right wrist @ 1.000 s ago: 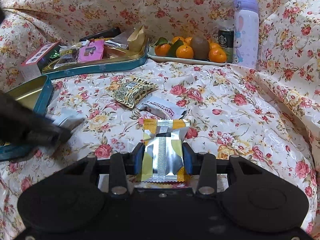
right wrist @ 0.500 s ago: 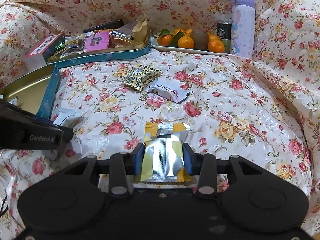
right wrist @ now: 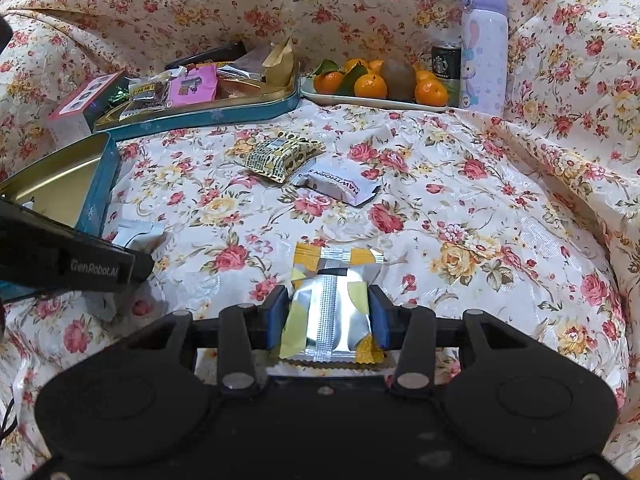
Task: Organize snacks
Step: 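Carry the white packet and yellow-and-silver packet over the gold tray with both grippers, then open the left gripper then the right gripper to drop both packets into the tray, then move both open grippers back from the tray toward the remaining packets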
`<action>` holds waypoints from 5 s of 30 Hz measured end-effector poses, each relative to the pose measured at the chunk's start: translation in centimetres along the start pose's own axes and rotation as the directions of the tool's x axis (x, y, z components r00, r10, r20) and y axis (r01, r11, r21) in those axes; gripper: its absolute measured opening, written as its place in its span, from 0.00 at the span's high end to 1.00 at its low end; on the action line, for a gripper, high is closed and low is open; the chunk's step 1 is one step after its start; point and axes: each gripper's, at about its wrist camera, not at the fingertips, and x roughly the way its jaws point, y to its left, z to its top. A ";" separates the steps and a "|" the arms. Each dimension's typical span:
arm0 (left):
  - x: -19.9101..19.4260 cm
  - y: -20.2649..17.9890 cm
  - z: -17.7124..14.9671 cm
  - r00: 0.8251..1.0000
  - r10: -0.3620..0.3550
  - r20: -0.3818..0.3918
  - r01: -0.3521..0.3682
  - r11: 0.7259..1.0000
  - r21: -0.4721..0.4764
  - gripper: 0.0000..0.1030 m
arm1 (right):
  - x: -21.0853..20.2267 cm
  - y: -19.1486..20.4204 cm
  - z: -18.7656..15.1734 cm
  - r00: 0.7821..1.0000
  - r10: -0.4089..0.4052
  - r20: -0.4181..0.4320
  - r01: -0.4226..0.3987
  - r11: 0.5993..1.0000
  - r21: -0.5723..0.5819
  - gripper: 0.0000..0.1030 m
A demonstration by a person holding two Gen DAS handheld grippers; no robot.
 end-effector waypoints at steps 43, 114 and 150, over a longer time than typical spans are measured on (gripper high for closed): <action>-12.2 15.0 -9.0 0.982 0.160 0.103 -0.126 0.953 -0.277 0.74 | -10.8 11.5 -4.7 0.936 0.316 -0.155 -0.335 0.934 -0.121 0.65; -8.2 22.3 -7.4 0.987 0.124 0.103 -0.076 0.920 -0.384 0.66 | -1.3 23.1 7.5 0.983 0.183 -0.021 -0.184 0.977 -0.112 0.62; -9.3 19.9 -7.5 0.980 0.139 0.141 -0.089 0.945 -0.314 0.66 | -5.5 21.4 6.1 0.979 0.200 0.023 -0.197 0.975 -0.107 0.58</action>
